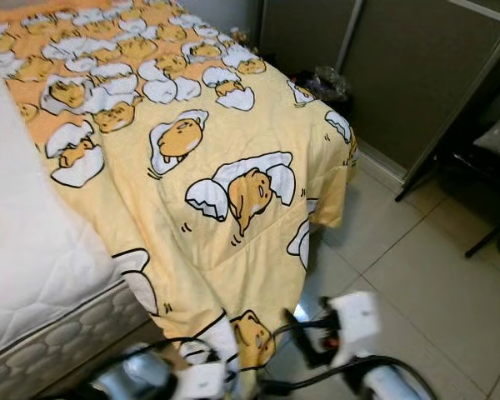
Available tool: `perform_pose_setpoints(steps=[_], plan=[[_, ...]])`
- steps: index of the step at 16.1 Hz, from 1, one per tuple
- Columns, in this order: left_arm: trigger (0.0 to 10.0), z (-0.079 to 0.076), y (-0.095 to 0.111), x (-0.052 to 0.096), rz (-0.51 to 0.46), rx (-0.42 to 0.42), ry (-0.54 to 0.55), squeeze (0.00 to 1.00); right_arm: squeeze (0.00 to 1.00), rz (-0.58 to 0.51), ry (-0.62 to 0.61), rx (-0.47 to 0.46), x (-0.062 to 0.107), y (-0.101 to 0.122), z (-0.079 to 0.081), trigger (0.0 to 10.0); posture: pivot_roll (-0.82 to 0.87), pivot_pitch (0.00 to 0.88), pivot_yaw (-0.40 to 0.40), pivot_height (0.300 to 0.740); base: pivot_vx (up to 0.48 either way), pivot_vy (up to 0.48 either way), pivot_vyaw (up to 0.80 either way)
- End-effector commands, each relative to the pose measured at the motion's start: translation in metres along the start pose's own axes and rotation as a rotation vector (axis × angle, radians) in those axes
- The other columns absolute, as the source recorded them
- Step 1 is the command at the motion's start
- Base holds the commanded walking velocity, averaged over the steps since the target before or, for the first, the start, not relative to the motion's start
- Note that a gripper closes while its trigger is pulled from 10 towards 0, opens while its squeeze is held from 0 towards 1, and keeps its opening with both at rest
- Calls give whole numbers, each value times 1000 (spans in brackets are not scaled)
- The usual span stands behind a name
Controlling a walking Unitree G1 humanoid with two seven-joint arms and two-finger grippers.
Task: Clean up the room
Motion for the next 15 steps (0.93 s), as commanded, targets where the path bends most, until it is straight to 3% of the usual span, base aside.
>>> perform_pose_setpoints(steps=[1, 2, 3, 4, 7, 8, 9, 10, 13, 15], plan=[[0, 15, 4, 11, -26, 42, 106, 0, 16, -20, -2, 24, 0, 6, -3, 10000, -284, 37, -34, 740, 0, 0, 0], [0, 35, 10, 29, -55, 93, 222, 0, 16, -33, 50, 28, 2, 8, -5, 10000, -280, 34, -40, 740, 0, 0, 0], [0, 37, 9, 31, -53, 92, 236, 0, 16, -34, 59, 28, 2, 7, -5, 10000, -278, 35, -42, 740, 0, 0, 0], [0, 48, 15, 36, -98, 134, 354, 0, 12, -13, 92, 33, 4, 0, -1, 10000, -277, 35, -49, 740, 0, 0, 0], [0, 54, 19, 34, -84, 137, 434, 0, 12, 6, 105, 30, 1, -7, 0, 10000, -274, 34, -54, 740, 0, 0, 0], [10000, 55, 17, 32, -44, 134, 456, 0, 12, 8, 112, 30, -6, -10, 1, 10000, -270, 32, -51, 740, 0, 0, 0], [10000, 55, 15, 34, -50, 155, 455, 1000, 12, 8, 113, 28, -10, -13, 1, 10000, -267, 30, -47, 740, 0, 0, 0], [10000, 55, 10, 39, -47, 174, 462, 1000, 16, 3, 113, 27, -14, -14, 1, 10000, -263, 26, -41, 740, 0, 0, 0], [10000, 61, -9, 74, 7, 154, 542, 1000, 16, -30, 102, 27, -18, -8, 1, 10000, -242, 7, -24, 740, 0, 0, 0], [10000, 66, -13, 107, -51, 174, 566, 1000, 12, -73, 107, 22, -19, 4, 0, 10000, -203, 0, -10, 740, 0, 0, 0]])
Point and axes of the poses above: a point about 5 cm out from each wrist's last joint towards the gripper, its own x axis pointing back from the gripper into the wrist, its own y axis along the axis of the wrist's last joint, z = x × y, the point moved 1 cm from there along -x, pointing out of the wrist towards the gripper, and after that the axes turned 3 degrees about -x, right-handed, at the moved point
